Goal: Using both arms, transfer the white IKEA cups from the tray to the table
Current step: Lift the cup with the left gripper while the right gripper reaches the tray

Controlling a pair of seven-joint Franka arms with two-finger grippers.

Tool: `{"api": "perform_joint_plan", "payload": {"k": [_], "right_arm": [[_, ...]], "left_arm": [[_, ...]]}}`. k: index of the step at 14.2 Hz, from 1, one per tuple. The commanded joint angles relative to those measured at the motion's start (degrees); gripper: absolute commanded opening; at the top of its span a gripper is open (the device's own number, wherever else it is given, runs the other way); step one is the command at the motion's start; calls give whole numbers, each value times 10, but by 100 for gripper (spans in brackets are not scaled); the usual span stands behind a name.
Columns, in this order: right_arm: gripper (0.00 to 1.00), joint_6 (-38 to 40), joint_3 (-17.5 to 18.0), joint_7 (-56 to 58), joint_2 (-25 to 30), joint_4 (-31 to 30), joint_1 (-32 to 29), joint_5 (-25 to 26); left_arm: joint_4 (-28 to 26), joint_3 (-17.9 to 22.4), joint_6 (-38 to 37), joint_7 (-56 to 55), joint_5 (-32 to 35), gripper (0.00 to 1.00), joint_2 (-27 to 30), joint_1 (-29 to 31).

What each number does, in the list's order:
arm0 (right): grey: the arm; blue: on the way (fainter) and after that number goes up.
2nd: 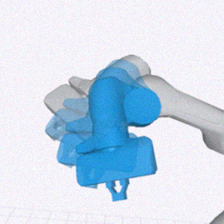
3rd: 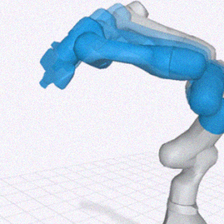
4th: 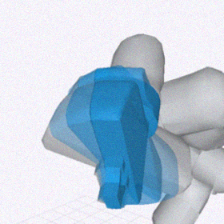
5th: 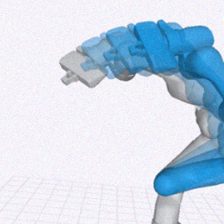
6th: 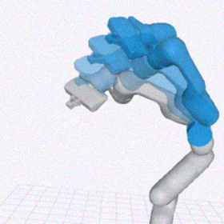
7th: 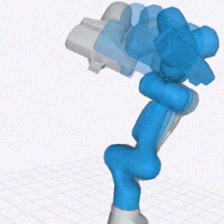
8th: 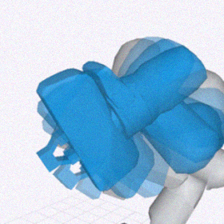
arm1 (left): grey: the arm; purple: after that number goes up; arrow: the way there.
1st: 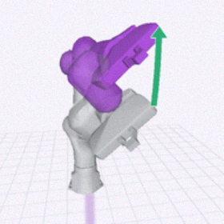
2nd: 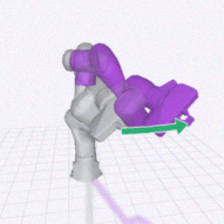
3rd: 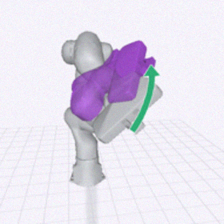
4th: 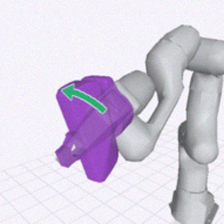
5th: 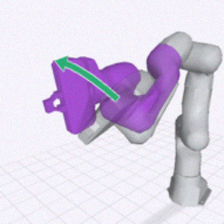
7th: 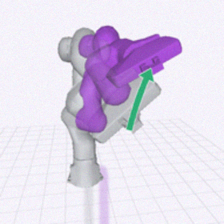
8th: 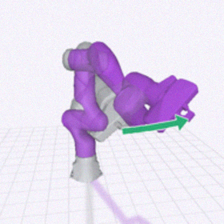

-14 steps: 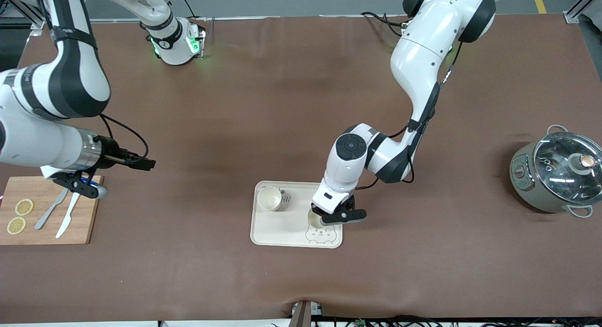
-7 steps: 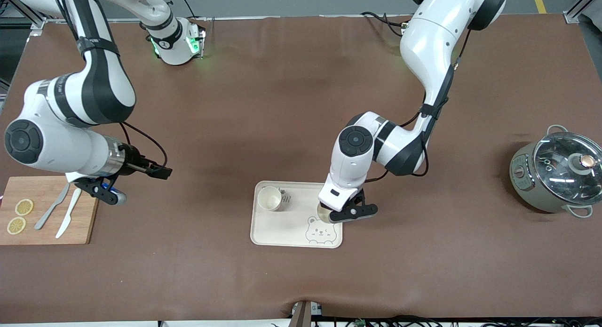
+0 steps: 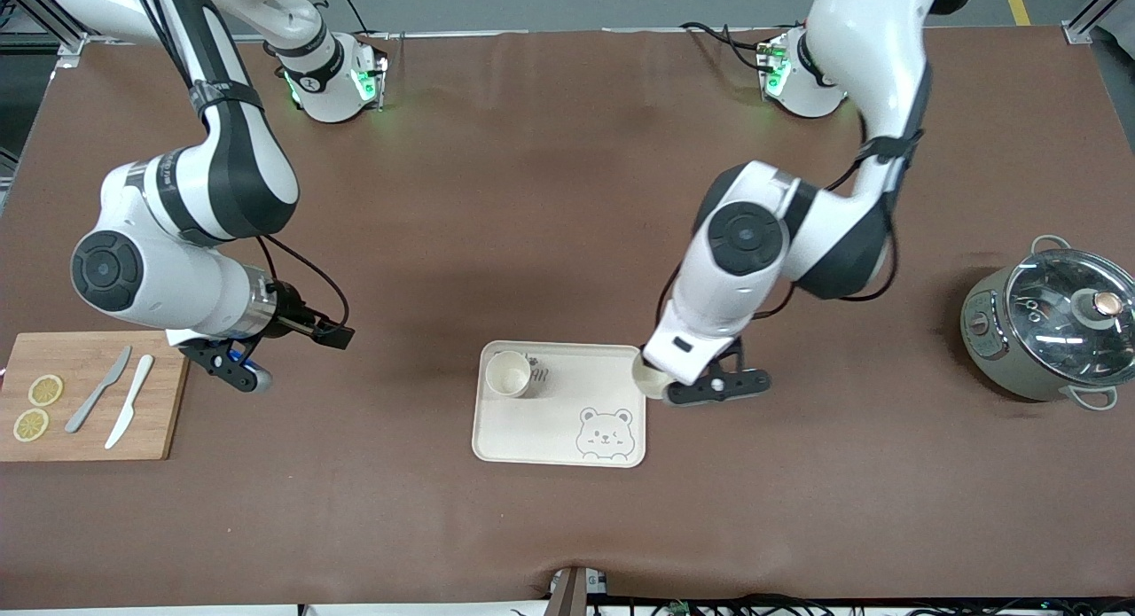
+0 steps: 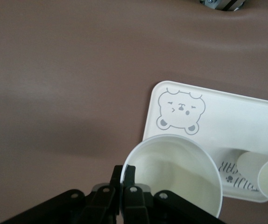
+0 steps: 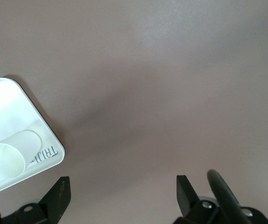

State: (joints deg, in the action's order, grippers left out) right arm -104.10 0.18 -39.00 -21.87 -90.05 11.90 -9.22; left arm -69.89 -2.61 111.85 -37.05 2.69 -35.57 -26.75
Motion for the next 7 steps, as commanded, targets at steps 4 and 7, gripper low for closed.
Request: {"api": "perform_joint_plan", "payload": {"k": [4,7], "right_arm": [[100,-43,-3,-23,-24,9,17,-16],[100,-58,-3,-32,-38,9,22,-17]], "left_arm": [[-15,-1,-87,120,-54,0,70,65],[-16,0,-126,184,-55,0,89,98]]}}
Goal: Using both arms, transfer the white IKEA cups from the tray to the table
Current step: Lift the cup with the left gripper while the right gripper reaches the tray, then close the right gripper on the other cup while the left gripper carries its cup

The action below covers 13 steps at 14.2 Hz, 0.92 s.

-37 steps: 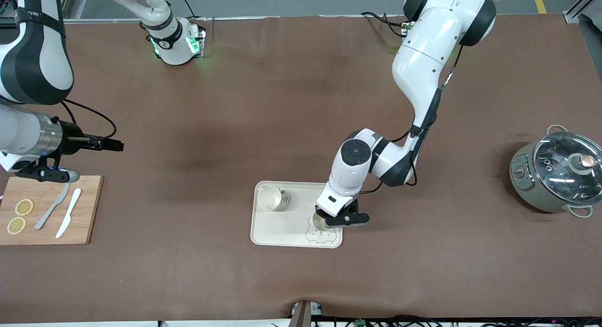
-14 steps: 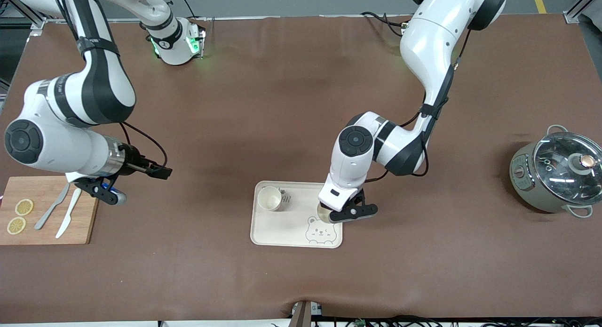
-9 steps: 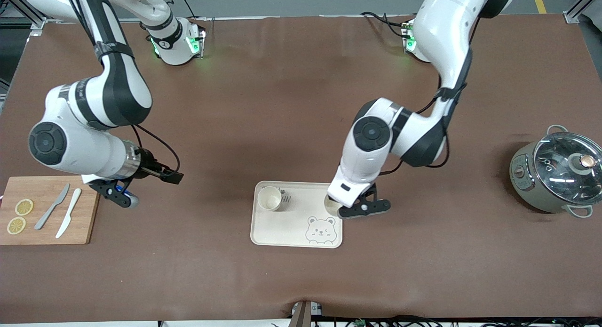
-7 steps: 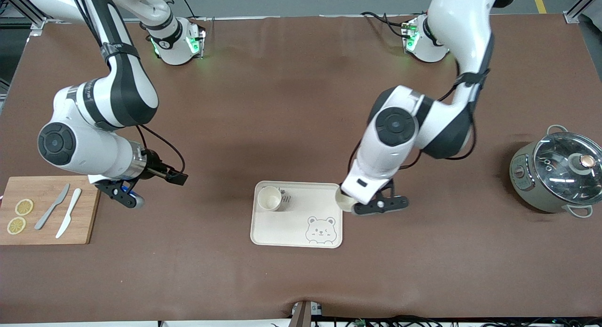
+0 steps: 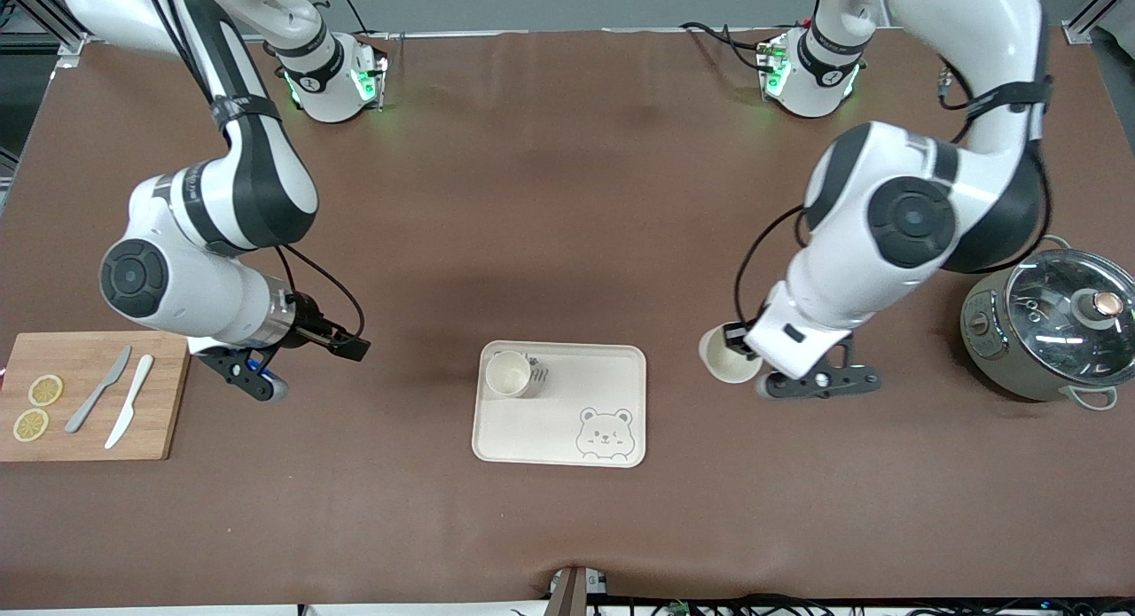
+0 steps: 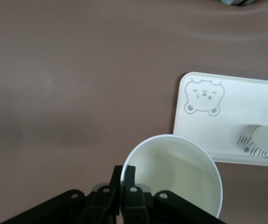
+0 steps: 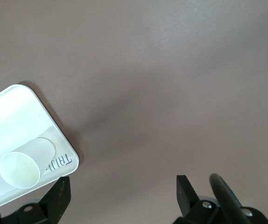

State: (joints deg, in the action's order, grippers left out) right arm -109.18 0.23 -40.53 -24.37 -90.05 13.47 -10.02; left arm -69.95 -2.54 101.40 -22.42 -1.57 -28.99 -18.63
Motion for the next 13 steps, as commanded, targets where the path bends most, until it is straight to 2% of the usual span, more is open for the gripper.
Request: {"api": "perform_joint_plan", "payload": {"k": [1,4,9,11,13], "right_arm": [[100,-18,-3,-27,-17,10,11,-9],[100,-61,-3,-42,-32,10,22,-9],[100,-115,-2,-70,-58,12,32,-9],[100,-132,-1,-71,-67,12,42,-10],[100,-134,-1,-92,-76,12,51,-29]], "left_arm": [[-16,-1,-28,54,-12,0,29,28],[-18,0,-48,83,-6,0,40,47],[-26,2,-24,84,3,0,74,79],[-61,1,16,84,3,0,96,94],[-127,0,86,82,-2,0,131,104]]}}
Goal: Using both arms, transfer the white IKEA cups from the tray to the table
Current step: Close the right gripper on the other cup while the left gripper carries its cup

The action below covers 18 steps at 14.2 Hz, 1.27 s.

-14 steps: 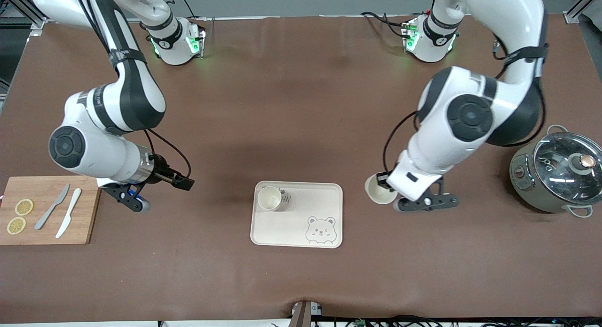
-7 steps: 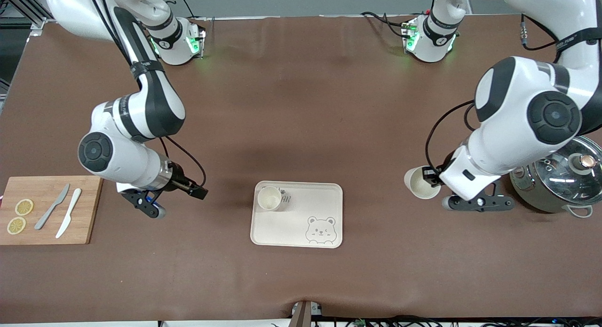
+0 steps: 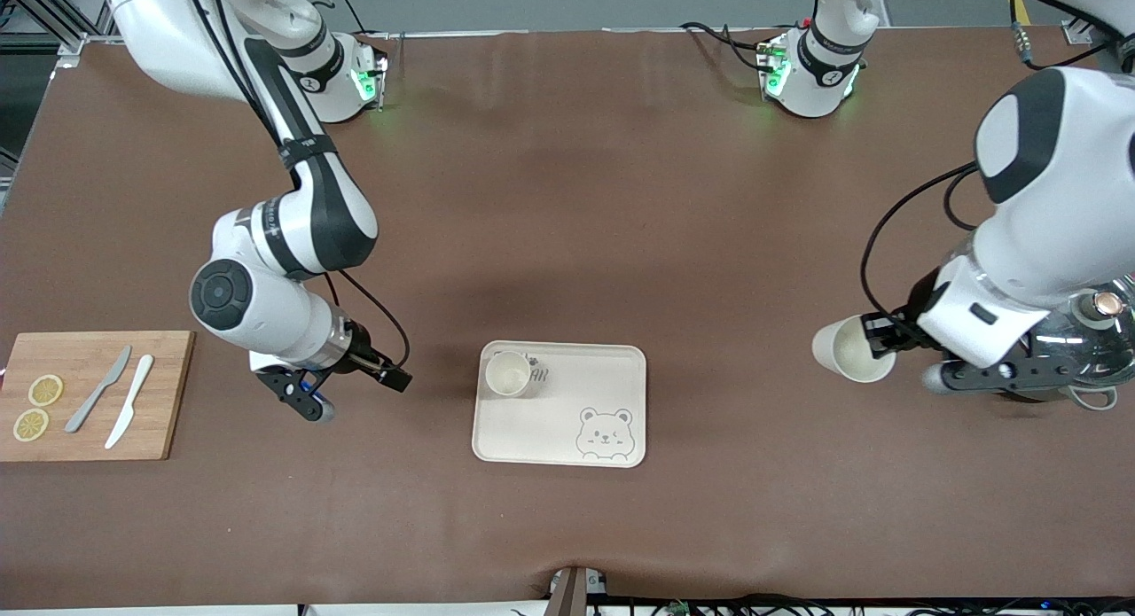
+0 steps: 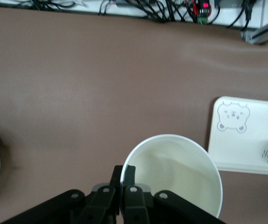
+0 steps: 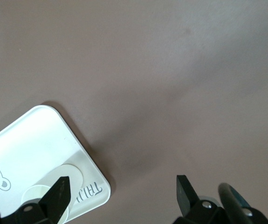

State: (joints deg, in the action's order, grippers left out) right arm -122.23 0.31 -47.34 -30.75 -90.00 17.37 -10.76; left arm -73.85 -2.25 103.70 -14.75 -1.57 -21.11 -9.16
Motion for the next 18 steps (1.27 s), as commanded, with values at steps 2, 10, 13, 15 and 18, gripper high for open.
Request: {"api": "perform_joint_plan", "payload": {"k": [2,10,13,15,18], "right_arm": [[100,-6,-2,-58,-19,17,16,-29],[100,-6,-1,-139,-51,44,46,-30],[100,-6,-1,-187,-65,58,64,-30],[100,-4,-1,-198,-69,58,74,-30],[100,-5,-1,-226,-82,60,87,-30]], "left_arm": [[-159,-3,136,-4,-4,0,84,12],[-374,0,372,1,3,0,133,23],[-399,-1,403,7,58,0,121,37],[-418,-2,436,7,65,0,114,44],[-464,-2,519,7,65,0,94,52]]}}
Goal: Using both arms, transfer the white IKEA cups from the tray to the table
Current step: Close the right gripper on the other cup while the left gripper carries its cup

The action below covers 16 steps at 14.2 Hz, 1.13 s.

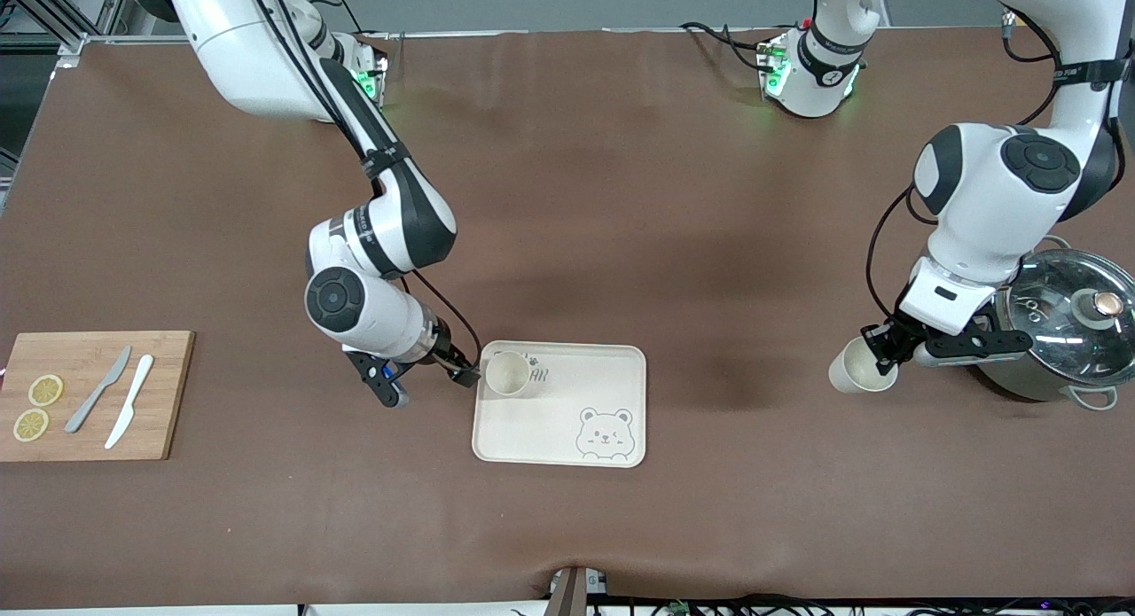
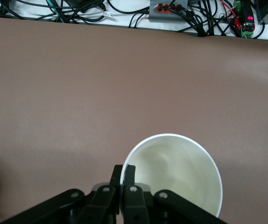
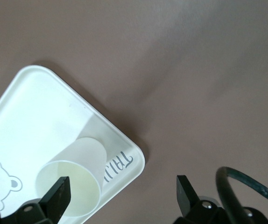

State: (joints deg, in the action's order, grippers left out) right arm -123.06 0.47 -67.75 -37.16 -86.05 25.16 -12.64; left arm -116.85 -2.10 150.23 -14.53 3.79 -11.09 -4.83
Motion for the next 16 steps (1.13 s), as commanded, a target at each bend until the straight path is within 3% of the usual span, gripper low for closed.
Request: {"api": "perform_joint_plan", "payload": {"k": [1,5,8,16], "right_arm": [[100,3,-3,-32,-21,25,13,-12],[100,-2,-3,-48,-34,29,20,-12],[100,-22,-3,-55,-44,38,26,-60],[100,-32,-5,-60,-67,42,35,-59]], "left_arm": [[-40,-4,73,4,11,0,-15,9],[-56,-4,134,4,11,0,-49,10],[-68,-3,182,4,11,0,-71,10],[-83,-4,327,4,11,0,-161,21]]}}
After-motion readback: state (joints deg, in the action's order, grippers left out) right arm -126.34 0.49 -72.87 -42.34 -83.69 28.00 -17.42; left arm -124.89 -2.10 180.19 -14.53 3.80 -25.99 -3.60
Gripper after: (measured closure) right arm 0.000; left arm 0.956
